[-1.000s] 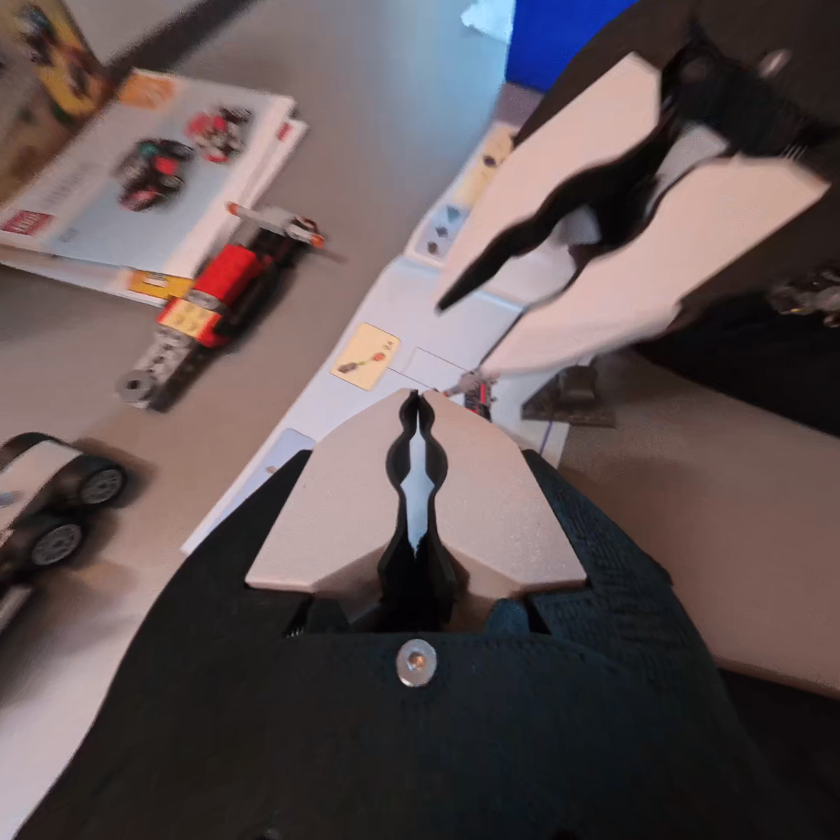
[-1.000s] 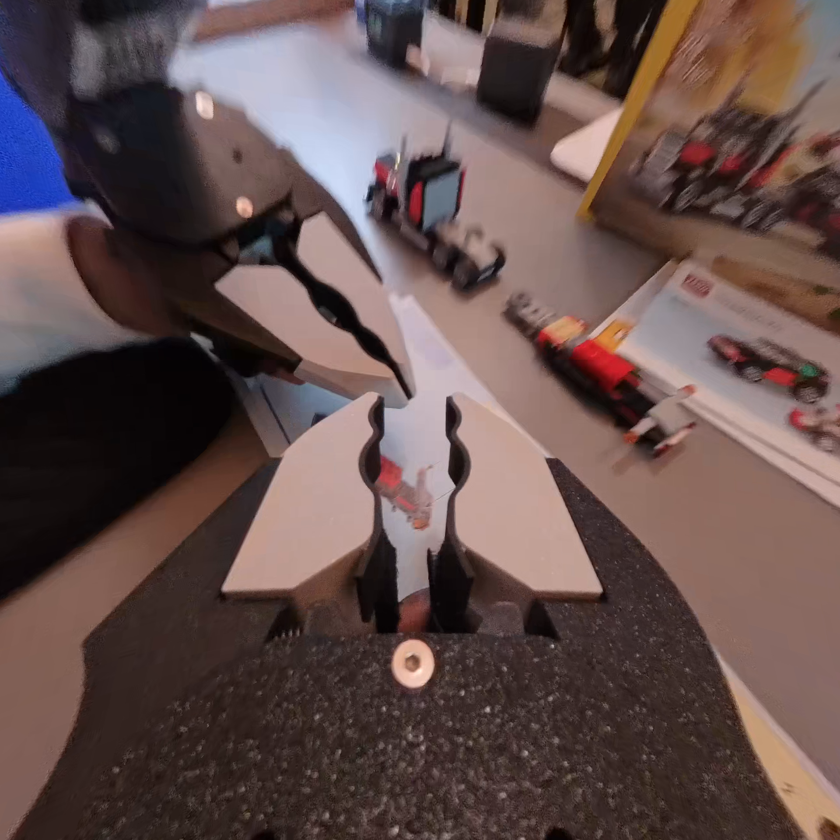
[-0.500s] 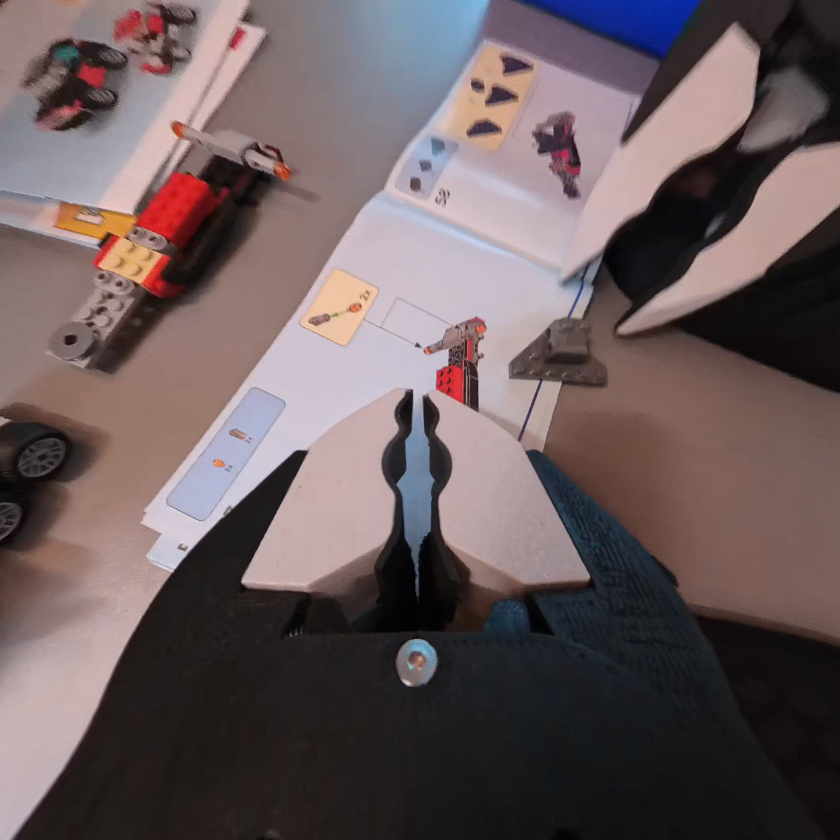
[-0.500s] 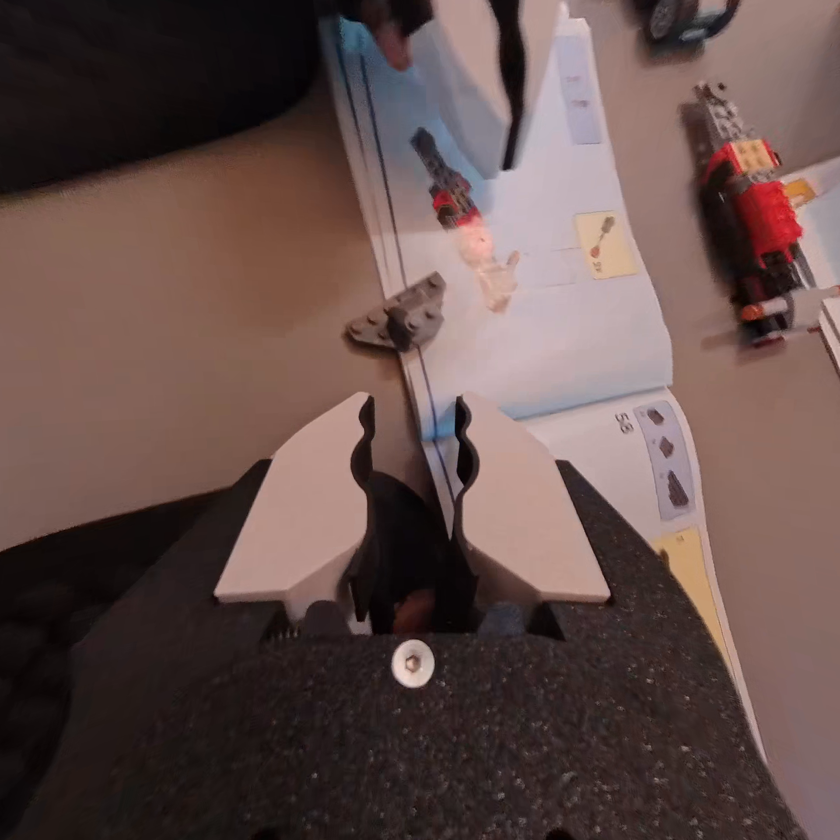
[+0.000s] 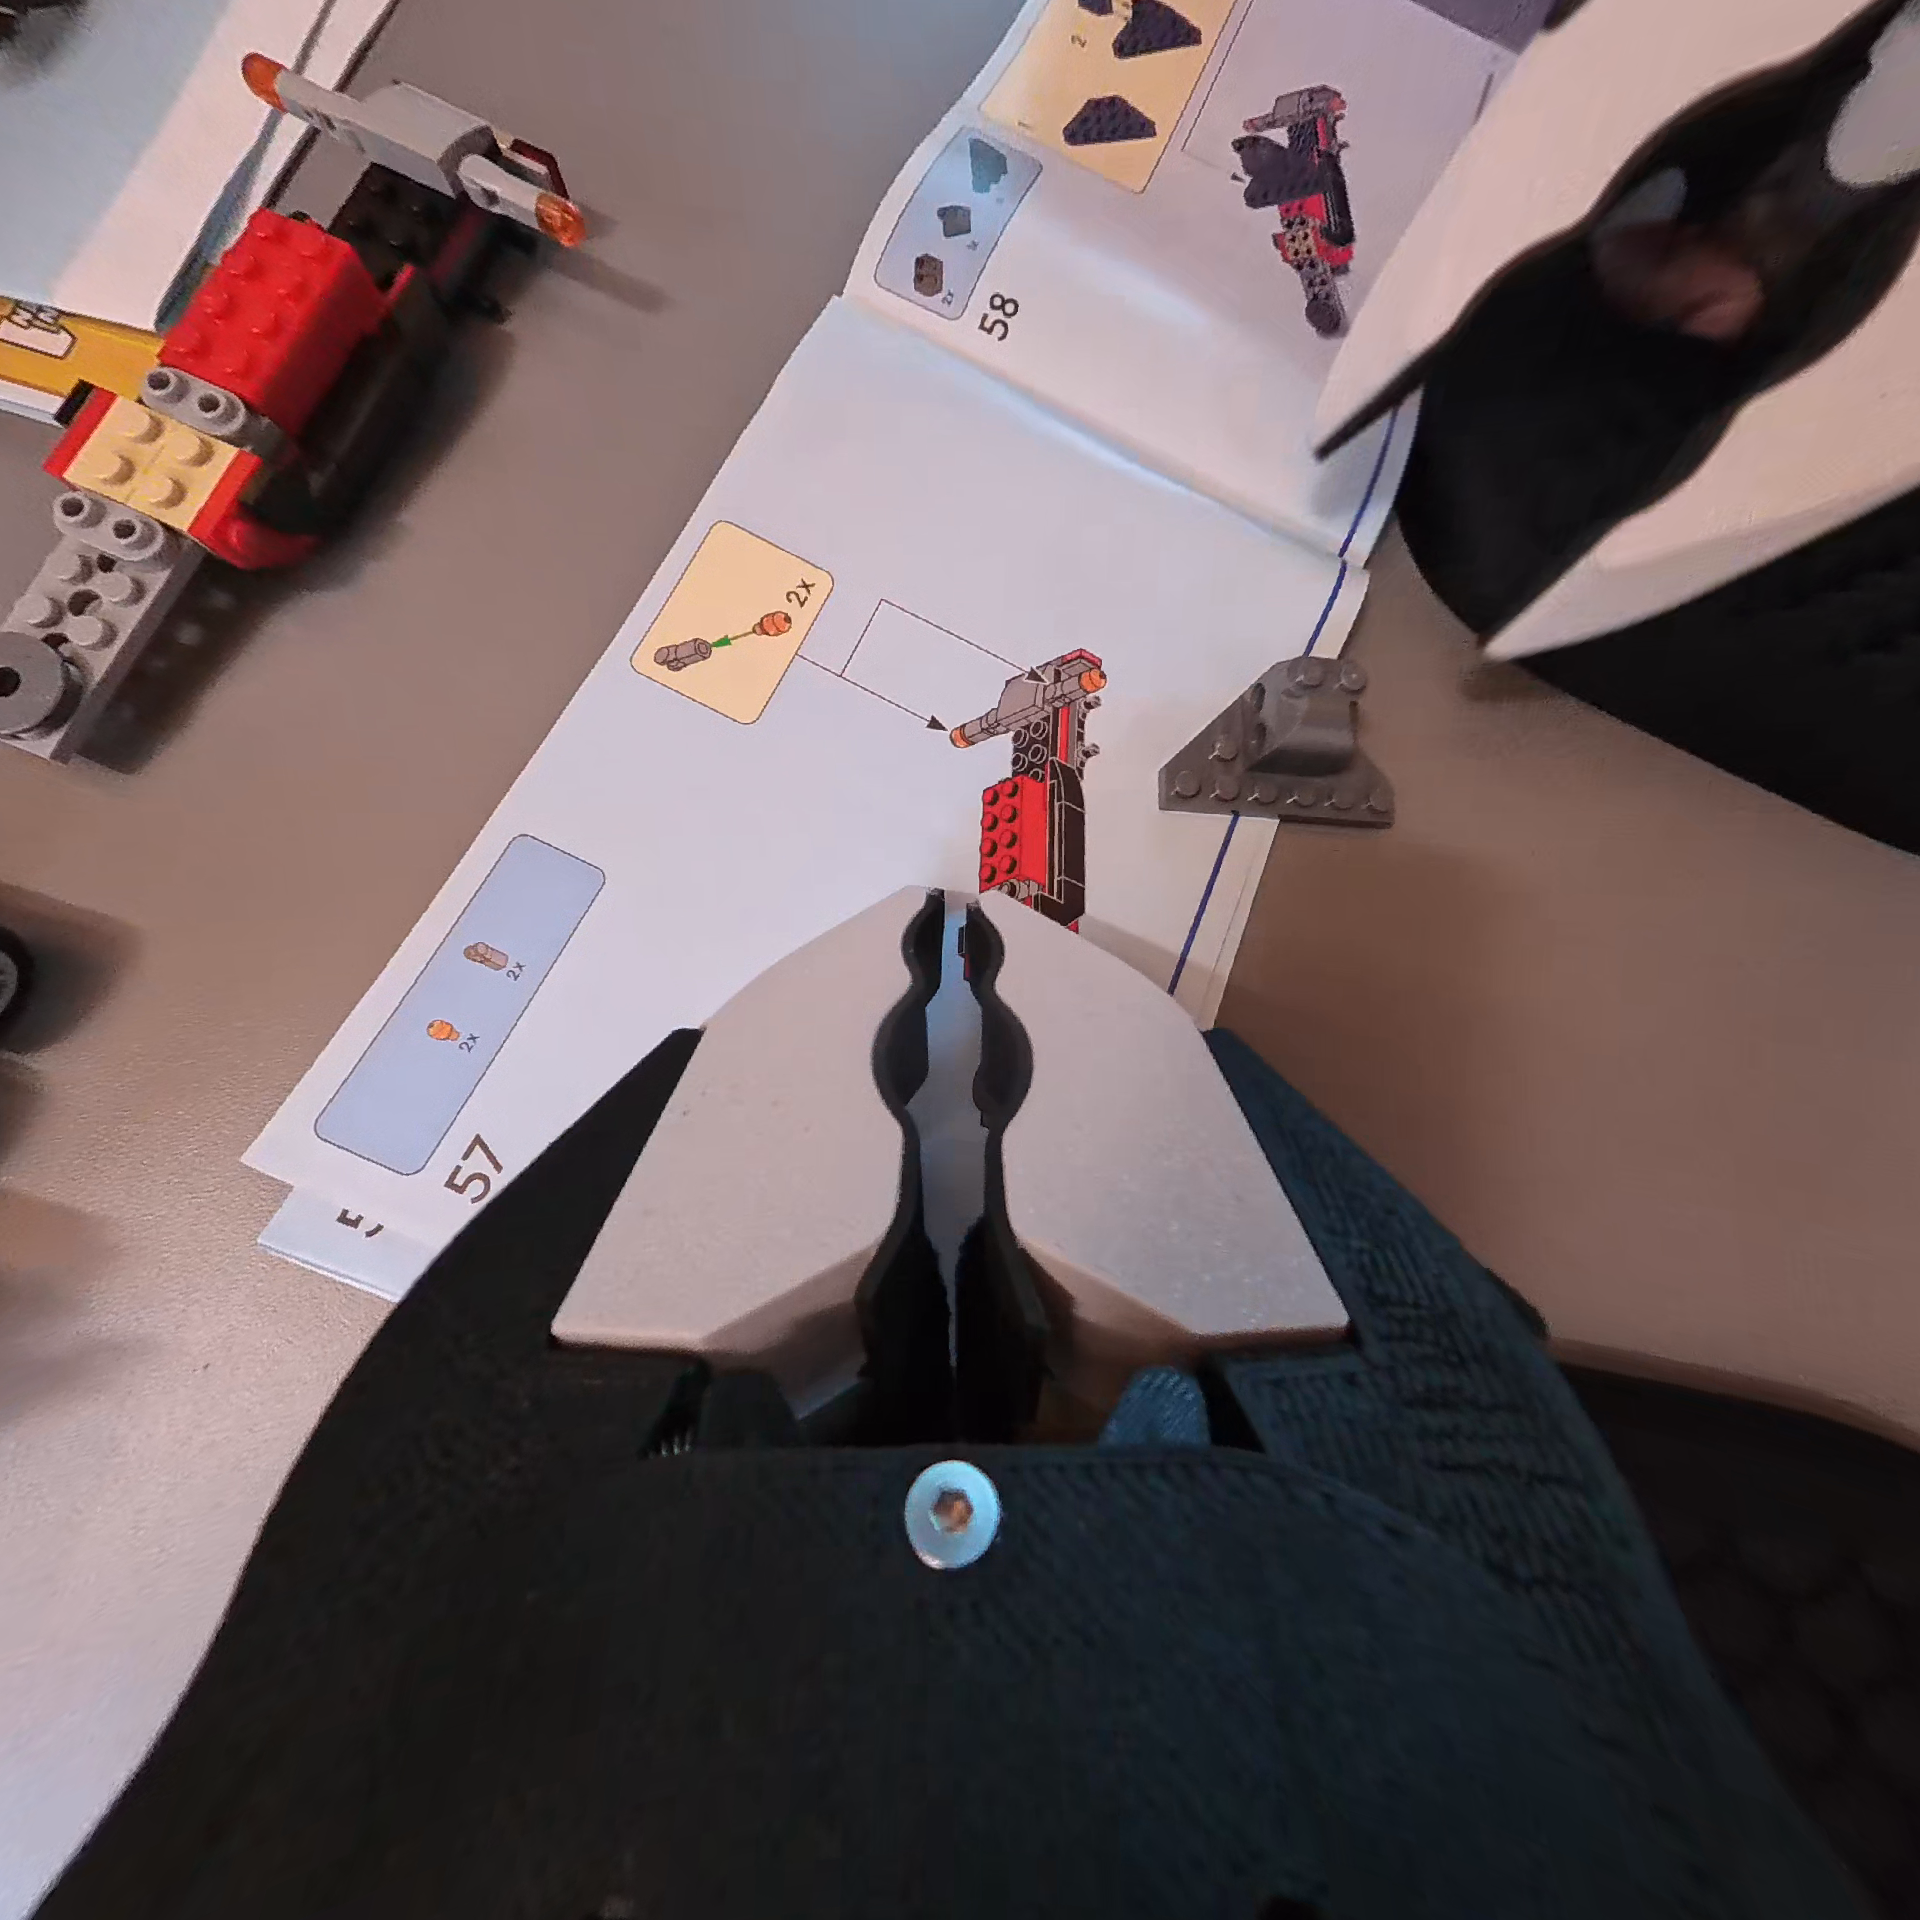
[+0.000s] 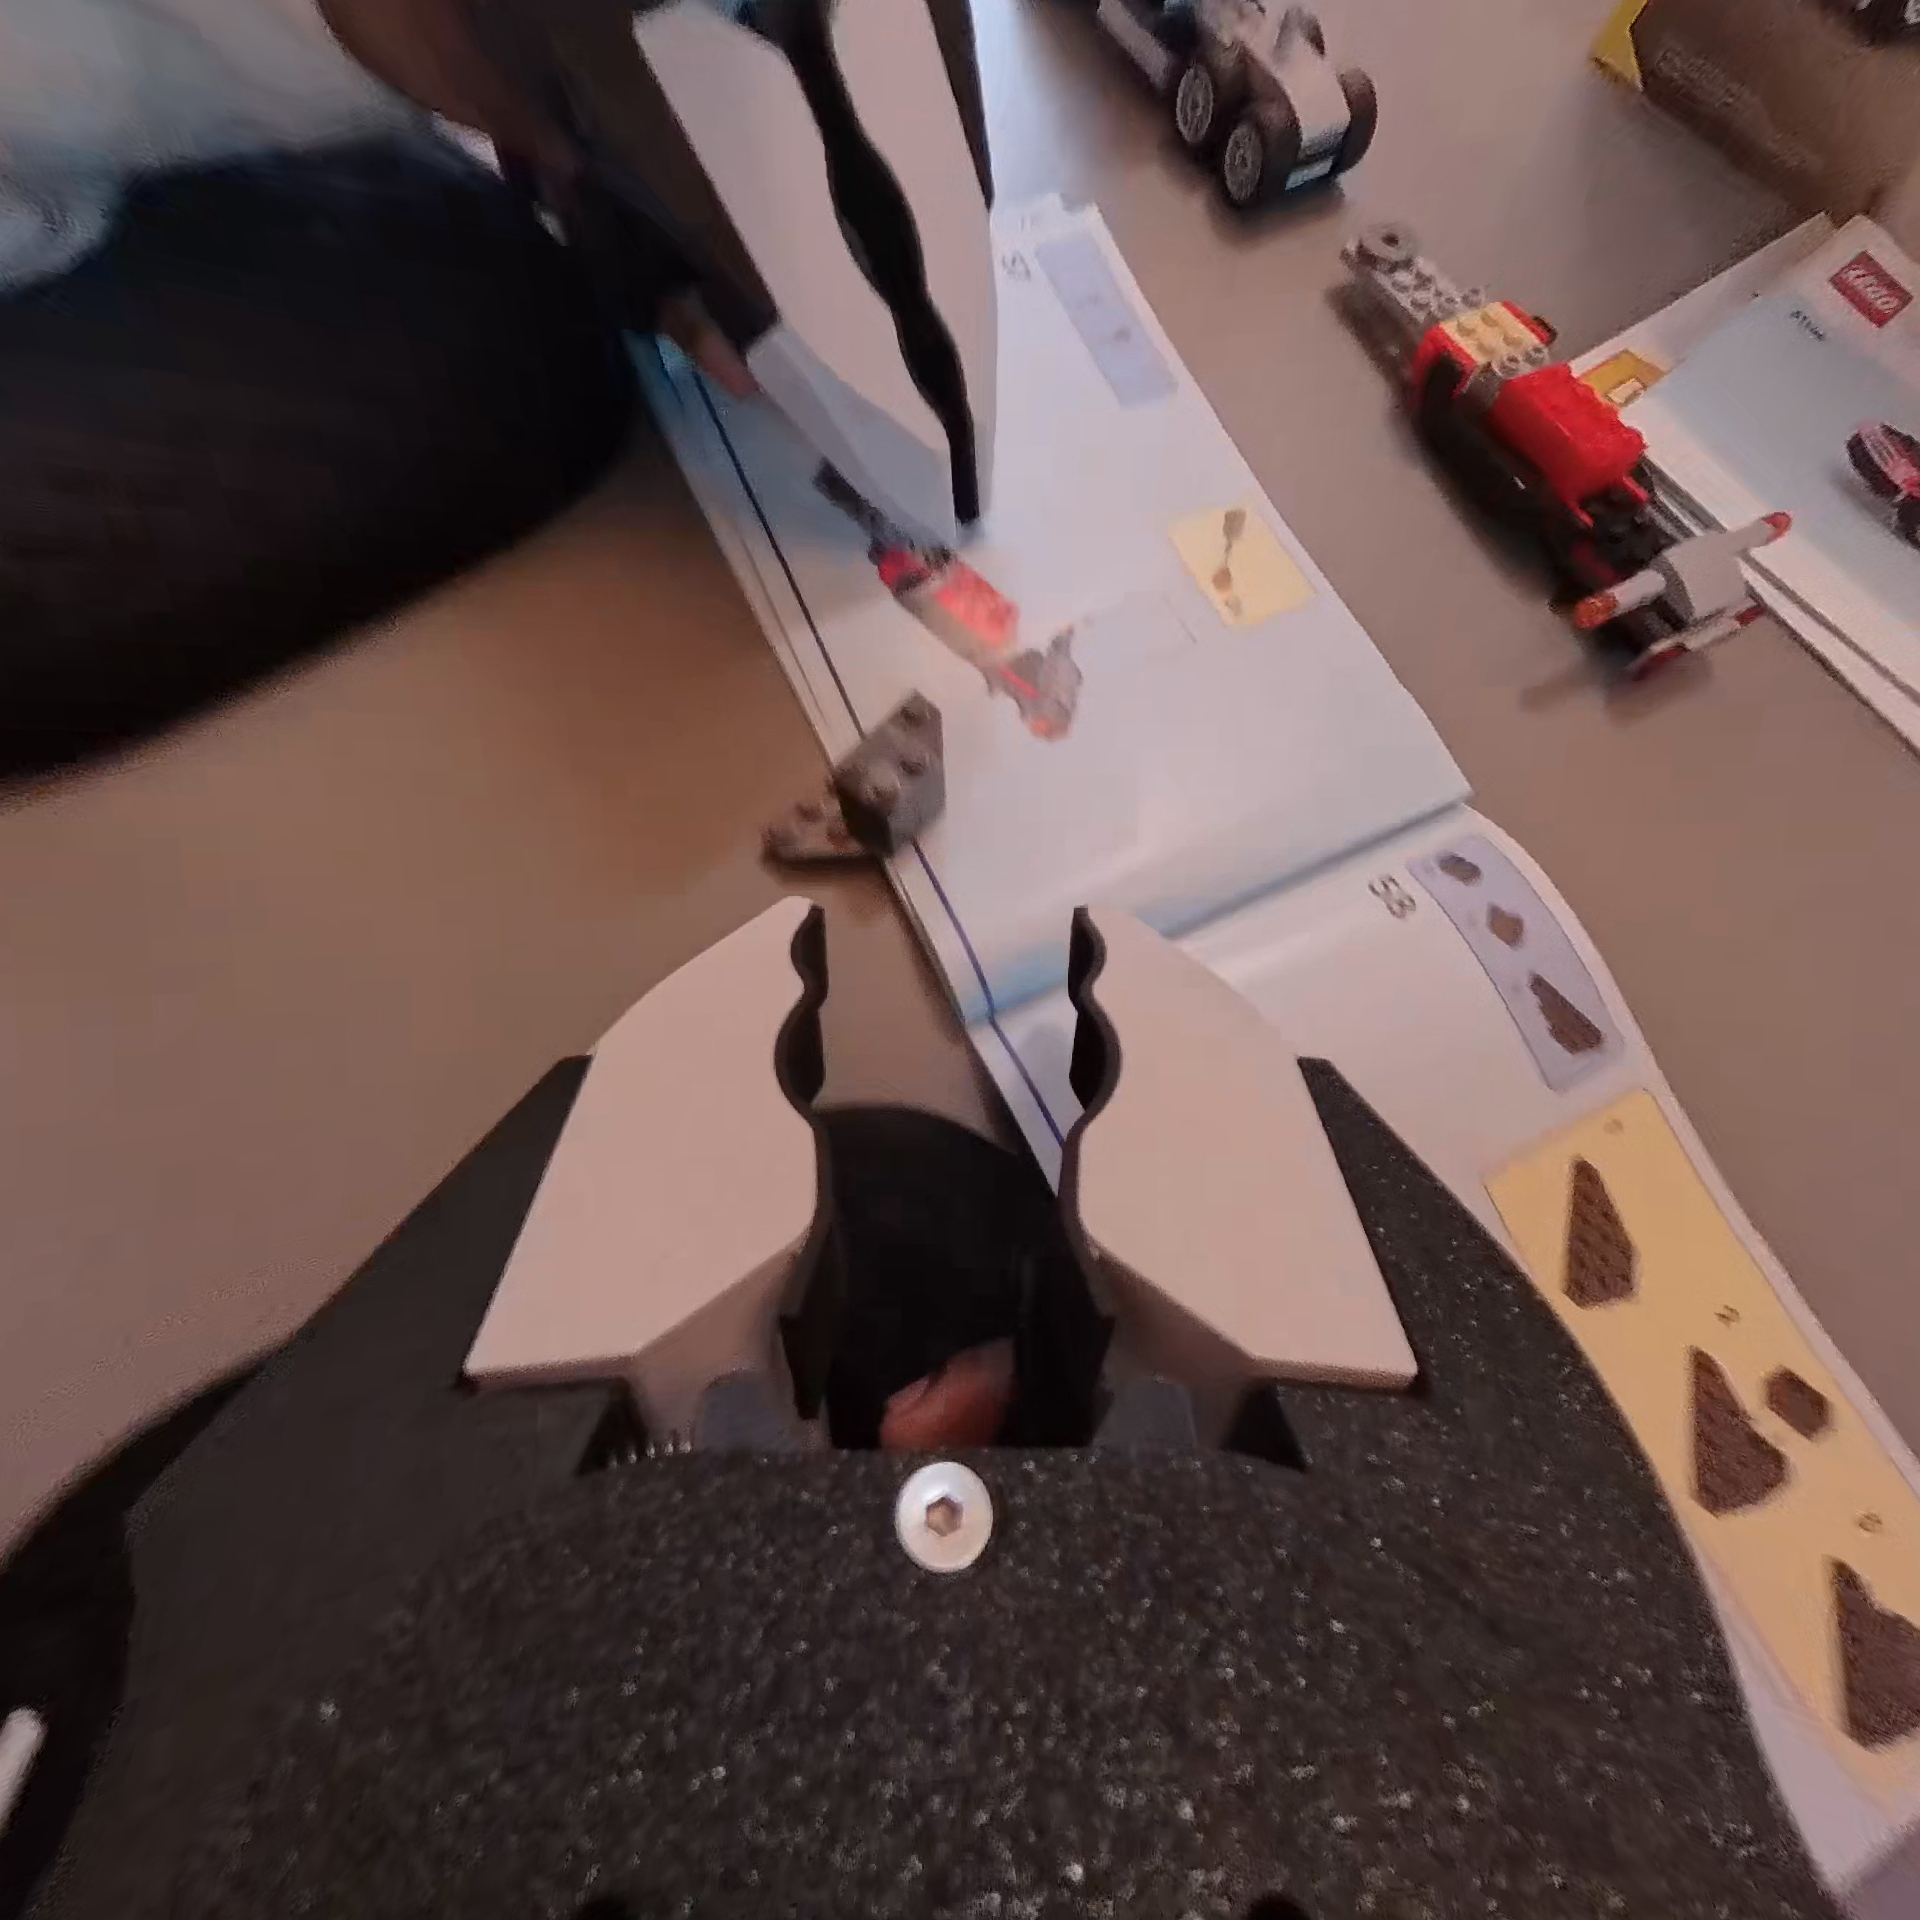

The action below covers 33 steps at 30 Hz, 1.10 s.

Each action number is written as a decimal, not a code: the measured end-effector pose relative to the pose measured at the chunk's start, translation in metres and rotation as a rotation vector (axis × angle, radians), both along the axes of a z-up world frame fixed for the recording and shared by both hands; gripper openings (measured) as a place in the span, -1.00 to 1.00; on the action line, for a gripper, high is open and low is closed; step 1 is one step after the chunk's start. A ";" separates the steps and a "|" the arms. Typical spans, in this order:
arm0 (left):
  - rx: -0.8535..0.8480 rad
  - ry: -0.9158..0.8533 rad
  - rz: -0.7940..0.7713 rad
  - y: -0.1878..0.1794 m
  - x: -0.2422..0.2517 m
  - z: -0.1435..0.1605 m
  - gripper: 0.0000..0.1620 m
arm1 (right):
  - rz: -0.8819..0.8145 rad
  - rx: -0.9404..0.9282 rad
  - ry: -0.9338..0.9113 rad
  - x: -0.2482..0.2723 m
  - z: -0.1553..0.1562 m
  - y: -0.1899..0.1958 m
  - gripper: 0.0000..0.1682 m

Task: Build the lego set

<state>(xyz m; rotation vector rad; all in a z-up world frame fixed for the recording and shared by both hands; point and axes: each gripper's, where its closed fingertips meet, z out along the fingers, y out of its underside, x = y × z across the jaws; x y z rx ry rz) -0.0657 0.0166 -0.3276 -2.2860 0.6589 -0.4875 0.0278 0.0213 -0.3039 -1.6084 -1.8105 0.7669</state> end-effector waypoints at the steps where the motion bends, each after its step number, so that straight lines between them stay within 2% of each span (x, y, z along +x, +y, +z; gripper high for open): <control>1: 0.000 -0.002 0.001 0.000 0.000 0.000 -0.96 | -0.034 -0.026 0.000 -0.007 0.000 -0.003 -0.46; 4: 0.000 -0.006 0.001 0.000 0.000 0.000 -0.96 | -0.132 -0.067 -0.040 -0.022 -0.008 -0.006 -0.48; 6: 0.000 -0.011 0.001 0.000 0.000 0.000 -0.96 | -0.158 -0.022 -0.081 -0.023 -0.013 -0.004 -0.58; 8: -0.001 -0.017 0.000 0.000 0.000 0.000 -0.95 | -0.114 -0.013 -0.078 -0.025 -0.013 -0.008 -0.66; 11: 0.000 -0.016 0.000 0.000 0.000 0.000 -0.95 | -0.093 -0.046 -0.046 -0.028 -0.008 -0.009 -0.61; 15: 0.003 -0.013 -0.001 0.000 0.000 0.000 -0.95 | -0.114 -0.096 -0.092 -0.029 -0.013 -0.012 -0.65; 19: 0.003 -0.016 -0.001 0.000 0.000 0.000 -0.95 | -0.136 -0.086 -0.105 -0.030 -0.017 -0.014 -0.77; 23: 0.004 -0.017 -0.001 0.000 0.000 0.000 -0.95 | -0.117 -0.084 -0.005 -0.033 -0.001 -0.011 -0.78; 25: 0.004 -0.019 -0.001 0.000 0.000 0.000 -0.95 | -0.137 -0.072 0.047 -0.023 0.013 0.004 -0.78; 28: 0.002 -0.024 -0.001 0.000 0.000 0.000 -0.95 | -0.262 -0.036 0.085 0.018 0.033 0.055 -0.78; 31: 0.001 -0.019 0.000 0.000 0.000 0.000 -0.95 | -0.431 -0.014 0.028 0.078 0.028 0.109 -0.78; 33: 0.000 -0.017 -0.003 -0.001 0.000 0.000 -0.95 | -0.485 -0.059 0.002 0.104 0.017 0.122 -0.78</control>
